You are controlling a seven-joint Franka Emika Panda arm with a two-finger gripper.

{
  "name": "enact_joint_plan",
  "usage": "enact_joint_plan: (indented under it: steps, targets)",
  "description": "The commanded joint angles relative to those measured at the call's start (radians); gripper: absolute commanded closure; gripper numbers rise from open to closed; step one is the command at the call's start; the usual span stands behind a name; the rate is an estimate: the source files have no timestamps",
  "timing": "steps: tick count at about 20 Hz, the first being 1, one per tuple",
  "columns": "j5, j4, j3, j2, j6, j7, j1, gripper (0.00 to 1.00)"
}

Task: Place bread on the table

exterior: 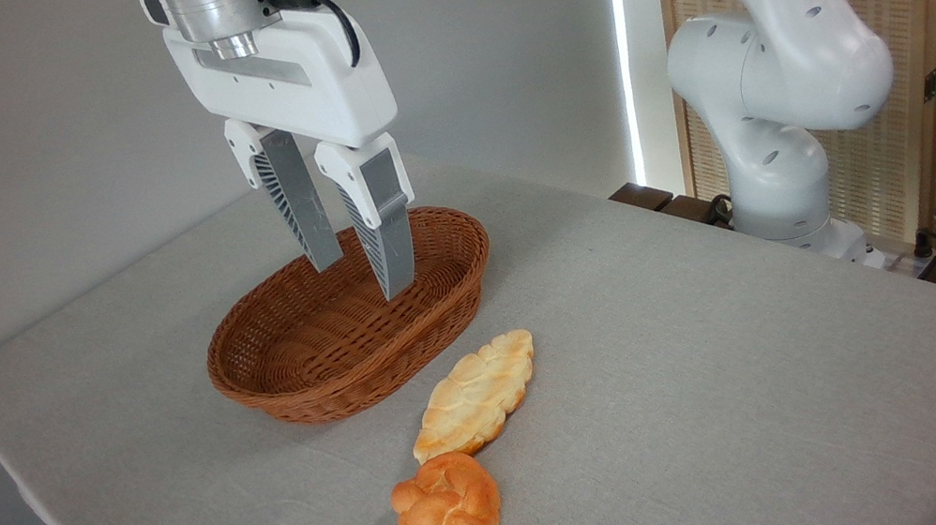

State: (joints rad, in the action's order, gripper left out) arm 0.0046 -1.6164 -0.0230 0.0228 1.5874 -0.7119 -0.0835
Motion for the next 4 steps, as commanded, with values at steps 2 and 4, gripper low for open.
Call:
enact_joint_plan:
  steps: [2, 4]
  targets:
    - [-0.006, 0.013, 0.000, -0.004, 0.005, 0.012, 0.005, 0.00]
    - [-0.006, 0.013, 0.000, -0.003, 0.005, 0.003, 0.005, 0.00]
